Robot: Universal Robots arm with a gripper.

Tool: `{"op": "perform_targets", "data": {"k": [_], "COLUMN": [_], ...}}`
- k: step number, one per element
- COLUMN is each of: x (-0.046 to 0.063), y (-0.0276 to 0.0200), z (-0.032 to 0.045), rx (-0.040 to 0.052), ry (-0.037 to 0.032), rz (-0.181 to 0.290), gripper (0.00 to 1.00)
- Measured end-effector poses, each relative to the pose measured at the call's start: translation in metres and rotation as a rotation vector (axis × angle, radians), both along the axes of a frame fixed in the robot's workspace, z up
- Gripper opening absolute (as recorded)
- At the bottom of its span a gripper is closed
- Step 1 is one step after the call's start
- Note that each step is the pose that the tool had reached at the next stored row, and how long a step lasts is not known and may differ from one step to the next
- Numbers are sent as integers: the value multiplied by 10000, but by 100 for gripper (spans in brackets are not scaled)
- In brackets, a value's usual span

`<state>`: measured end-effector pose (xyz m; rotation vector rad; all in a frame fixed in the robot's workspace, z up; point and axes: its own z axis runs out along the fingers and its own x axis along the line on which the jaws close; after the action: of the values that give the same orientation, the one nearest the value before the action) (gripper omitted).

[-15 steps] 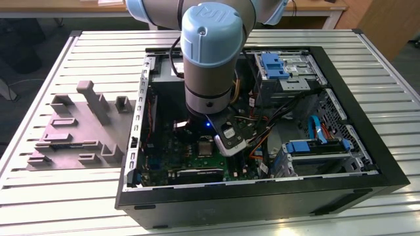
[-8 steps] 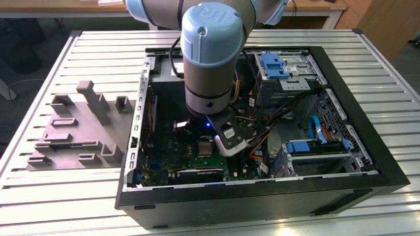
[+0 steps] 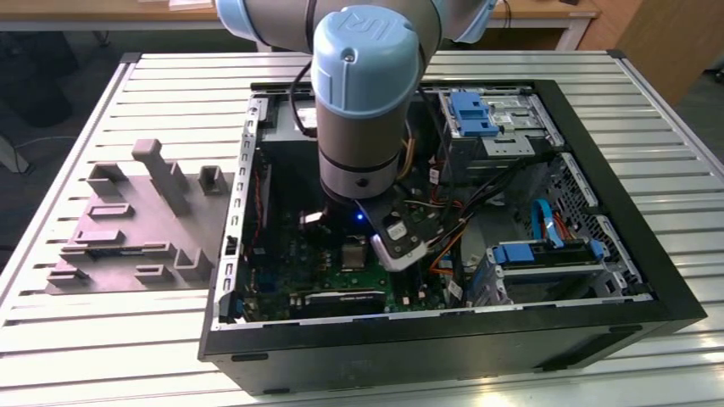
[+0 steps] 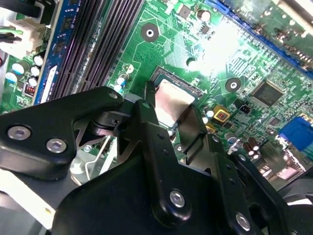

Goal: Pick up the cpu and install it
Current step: 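Place the cpu into insertion slot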

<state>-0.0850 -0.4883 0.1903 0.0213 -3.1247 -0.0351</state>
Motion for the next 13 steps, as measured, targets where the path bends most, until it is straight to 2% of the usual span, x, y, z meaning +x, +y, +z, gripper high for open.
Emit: {"op": "perform_targets", "data": {"k": [5, 13], "x": [0, -1], "y": [-2, -2], "z": [1, 35], "rx": [0, 0], "ry": [0, 1], "rz": [506, 521], "gripper": [44, 44]}}
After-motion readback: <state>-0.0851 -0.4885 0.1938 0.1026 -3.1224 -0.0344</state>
